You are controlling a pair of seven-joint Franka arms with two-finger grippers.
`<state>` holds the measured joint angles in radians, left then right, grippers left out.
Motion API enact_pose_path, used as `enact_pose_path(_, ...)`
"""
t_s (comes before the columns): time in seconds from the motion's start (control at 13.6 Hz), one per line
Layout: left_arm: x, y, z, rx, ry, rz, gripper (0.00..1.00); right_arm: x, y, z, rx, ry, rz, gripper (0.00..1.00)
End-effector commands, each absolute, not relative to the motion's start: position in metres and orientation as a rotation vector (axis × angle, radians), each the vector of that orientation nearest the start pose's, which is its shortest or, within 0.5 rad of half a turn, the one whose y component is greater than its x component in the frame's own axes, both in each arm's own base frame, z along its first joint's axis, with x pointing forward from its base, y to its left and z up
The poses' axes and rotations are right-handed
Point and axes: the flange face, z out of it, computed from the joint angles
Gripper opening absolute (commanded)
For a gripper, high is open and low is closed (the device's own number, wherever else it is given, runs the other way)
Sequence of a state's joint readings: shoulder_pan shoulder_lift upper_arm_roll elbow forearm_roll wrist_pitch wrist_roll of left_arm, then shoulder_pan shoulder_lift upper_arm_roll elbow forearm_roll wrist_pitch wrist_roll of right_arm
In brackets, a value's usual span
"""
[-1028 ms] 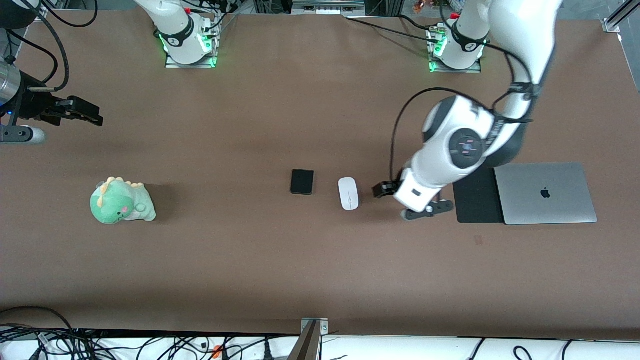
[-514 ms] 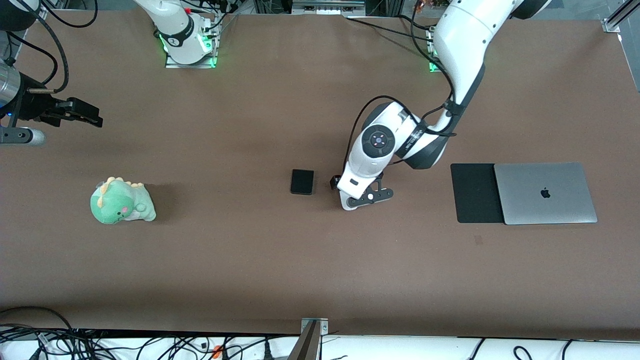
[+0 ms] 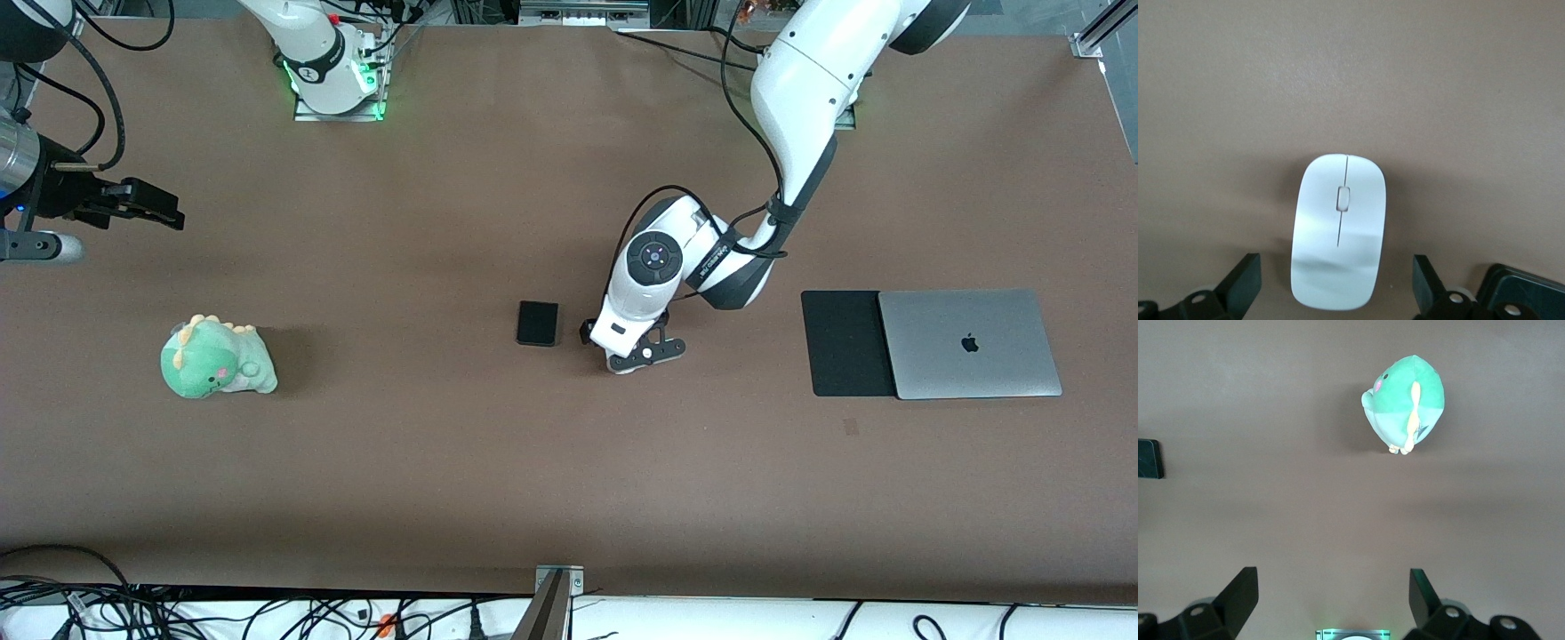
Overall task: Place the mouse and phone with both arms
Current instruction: 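Reach the left gripper down over the white mouse, then close the left gripper on the white mouse and lift it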
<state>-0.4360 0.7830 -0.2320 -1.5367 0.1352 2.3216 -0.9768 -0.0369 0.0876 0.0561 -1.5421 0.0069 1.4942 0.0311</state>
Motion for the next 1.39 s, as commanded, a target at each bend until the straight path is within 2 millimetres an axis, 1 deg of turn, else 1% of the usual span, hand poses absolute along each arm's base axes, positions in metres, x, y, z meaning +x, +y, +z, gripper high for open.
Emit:
enact_pose_path(0.0, 0.575, -0.423, 0.189, -3.146, -0.457, 0.003, 1.00, 0.572, 0.009, 0.586, -3.105, 0.014, 0.196, 1.00)
enact_pose_path(0.15, 0.573, -0.425, 0.188, -3.146, -0.450, 0.005, 1.00, 0.572, 0.010, 0.586, -3.105, 0.011, 0.196, 1.00)
enact_pose_path(0.29, 0.571, -0.425, 0.176, -3.139, -0.452, 0.025, 1.00, 0.572, 0.010, 0.585, -3.105, 0.009, 0.199, 1.00)
enact_pose_path(0.44, 0.568, -0.429, 0.175, -3.139, -0.441, 0.026, 1.00, 0.572, 0.010, 0.585, -3.105, 0.007, 0.201, 1.00)
enact_pose_path(0.51, 0.568, -0.428, 0.175, -3.137, -0.447, 0.027, 0.95, 0.572, 0.010, 0.585, -3.105, 0.007, 0.201, 1.00)
enact_pose_path(0.66, 0.570, -0.427, 0.178, -3.138, -0.459, 0.025, 0.75, 0.572, 0.010, 0.585, -3.105, 0.007, 0.201, 1.00)
enact_pose_path(0.81, 0.571, -0.426, 0.182, -3.137, -0.469, 0.020, 0.60, 0.572, 0.010, 0.585, -3.105, 0.009, 0.201, 1.00)
enact_pose_path(0.88, 0.572, -0.425, 0.183, -3.137, -0.474, 0.019, 0.54, 0.572, 0.011, 0.585, -3.105, 0.007, 0.199, 1.00)
enact_pose_path(0.95, 0.574, -0.424, 0.183, -3.138, -0.478, 0.019, 0.51, 0.572, 0.012, 0.585, -3.104, 0.004, 0.199, 1.00)
enact_pose_path(1.03, 0.575, -0.422, 0.184, -3.137, -0.483, 0.019, 0.51, 0.572, 0.012, 0.585, -3.104, 0.004, 0.199, 1.00)
enact_pose_path(1.1, 0.578, -0.419, 0.186, -3.136, -0.486, 0.015, 0.51, 0.572, 0.013, 0.585, -3.104, 0.002, 0.199, 1.00)
enact_pose_path(1.17, 0.589, -0.406, 0.198, -3.138, -0.514, -0.009, 0.51, 0.572, 0.013, 0.585, -3.104, 0.002, 0.199, 1.00)
enact_pose_path(1.32, 0.613, -0.369, 0.226, -3.123, -0.564, -0.033, 0.51, 0.572, 0.013, 0.585, -3.104, 0.002, 0.199, 1.00)
